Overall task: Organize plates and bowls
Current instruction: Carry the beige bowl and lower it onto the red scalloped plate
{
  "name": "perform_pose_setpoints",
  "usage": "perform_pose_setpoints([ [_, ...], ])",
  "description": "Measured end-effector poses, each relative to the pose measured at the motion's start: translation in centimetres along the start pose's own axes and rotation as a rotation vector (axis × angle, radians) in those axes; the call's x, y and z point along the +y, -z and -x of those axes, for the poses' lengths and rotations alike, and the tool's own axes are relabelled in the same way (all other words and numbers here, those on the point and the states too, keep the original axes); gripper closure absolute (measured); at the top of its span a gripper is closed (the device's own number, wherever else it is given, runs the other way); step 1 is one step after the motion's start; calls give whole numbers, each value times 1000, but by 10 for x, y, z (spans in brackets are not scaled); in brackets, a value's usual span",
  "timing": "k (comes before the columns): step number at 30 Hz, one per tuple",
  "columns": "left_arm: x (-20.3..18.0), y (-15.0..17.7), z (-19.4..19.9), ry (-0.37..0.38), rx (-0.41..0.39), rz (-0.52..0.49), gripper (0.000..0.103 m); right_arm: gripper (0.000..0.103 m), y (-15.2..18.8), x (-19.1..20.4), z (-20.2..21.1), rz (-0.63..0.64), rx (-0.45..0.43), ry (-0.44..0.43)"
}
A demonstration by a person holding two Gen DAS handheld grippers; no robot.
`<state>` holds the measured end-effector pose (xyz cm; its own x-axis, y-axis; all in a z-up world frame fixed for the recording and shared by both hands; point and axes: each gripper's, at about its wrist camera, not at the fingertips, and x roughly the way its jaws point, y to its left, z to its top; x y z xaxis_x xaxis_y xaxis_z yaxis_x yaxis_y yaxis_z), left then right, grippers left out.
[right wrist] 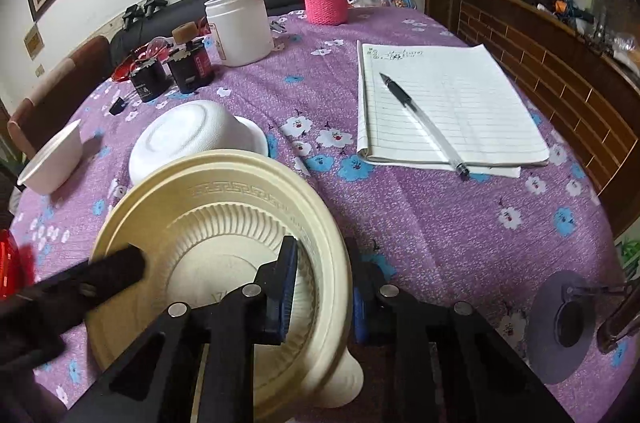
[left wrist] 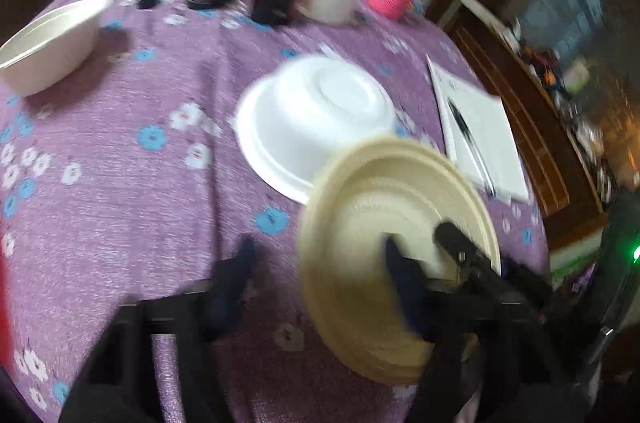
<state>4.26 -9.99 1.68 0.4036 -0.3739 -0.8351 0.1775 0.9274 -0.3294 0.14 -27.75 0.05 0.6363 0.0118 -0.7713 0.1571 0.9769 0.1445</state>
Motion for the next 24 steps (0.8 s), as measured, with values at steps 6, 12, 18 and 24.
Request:
perform_pose_setpoints([
  [6,11,5,12,-47,-13,20,83,88,0,-1,0,-34,18,-155],
  [12,20,15,51,-70,-89,17,83,88,2,18,18,22,-62,-287],
  [18,38,39,77,-100,-144,42,83,88,12,46,30,107,-115,-367],
  [24,58,53,82,-136,-140,81,83,88,25,69,25,176,-88,-374],
])
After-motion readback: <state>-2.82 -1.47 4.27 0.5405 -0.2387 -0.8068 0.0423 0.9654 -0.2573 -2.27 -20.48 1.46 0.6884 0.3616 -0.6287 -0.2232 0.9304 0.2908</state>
